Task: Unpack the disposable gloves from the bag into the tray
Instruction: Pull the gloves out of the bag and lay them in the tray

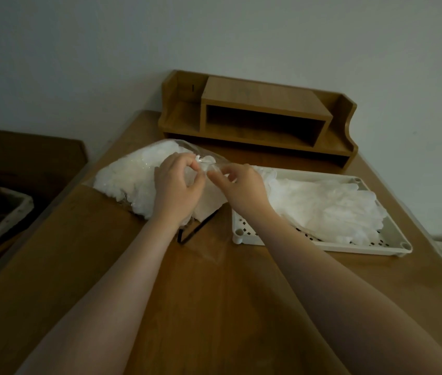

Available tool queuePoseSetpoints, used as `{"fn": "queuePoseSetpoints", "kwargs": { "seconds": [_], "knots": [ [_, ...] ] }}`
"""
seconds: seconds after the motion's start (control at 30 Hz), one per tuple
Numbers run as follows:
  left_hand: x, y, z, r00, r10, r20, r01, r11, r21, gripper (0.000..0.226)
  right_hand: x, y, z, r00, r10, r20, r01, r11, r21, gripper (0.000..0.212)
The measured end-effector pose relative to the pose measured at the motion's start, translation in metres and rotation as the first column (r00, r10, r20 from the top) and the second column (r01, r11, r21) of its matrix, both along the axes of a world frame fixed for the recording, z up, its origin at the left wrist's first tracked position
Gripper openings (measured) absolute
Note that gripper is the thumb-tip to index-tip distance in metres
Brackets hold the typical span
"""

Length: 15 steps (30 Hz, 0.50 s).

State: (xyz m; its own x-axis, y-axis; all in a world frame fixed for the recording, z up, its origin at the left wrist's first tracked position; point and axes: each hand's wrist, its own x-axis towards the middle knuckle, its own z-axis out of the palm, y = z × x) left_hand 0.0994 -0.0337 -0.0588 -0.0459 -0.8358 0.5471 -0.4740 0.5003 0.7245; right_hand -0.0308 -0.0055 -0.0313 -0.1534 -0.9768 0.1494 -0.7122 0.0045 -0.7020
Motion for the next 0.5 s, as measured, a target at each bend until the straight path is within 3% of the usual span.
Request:
{"fn": "queuePoseSetpoints", "kwargs": {
  "seconds": [0.17, 0.27, 0.33, 0.5],
  "knots": [
    [-0.004, 0.003, -0.003, 0.998, 0.015, 0.060, -0.016, 1.000, 0.013, 0.025, 0.004, -0.005, 0.001, 0.990, -0.094, 0.103, 0.101, 0.992, -0.072, 0.020],
    [-0.010, 0.005, -0.004, 0.962, 0.069, 0.262, -0.099, 0.990, 0.101, 0.055, -0.003, 0.006, 0.009, 0.975, -0.049, 0.216, 0.094, 0.975, -0.202, 0.007],
    [-0.015, 0.005, -0.005, 0.926, 0.091, 0.367, -0.154, 0.977, 0.145, 0.062, -0.010, 0.014, 0.014, 0.945, 0.013, 0.327, 0.071, 0.967, -0.246, 0.013],
    [-0.013, 0.005, -0.008, 0.902, 0.108, 0.417, -0.189, 0.969, 0.158, 0.051, -0.025, 0.027, 0.028, 0.692, 0.148, 0.707, 0.103, 0.948, -0.300, 0.023]
  ]
}}
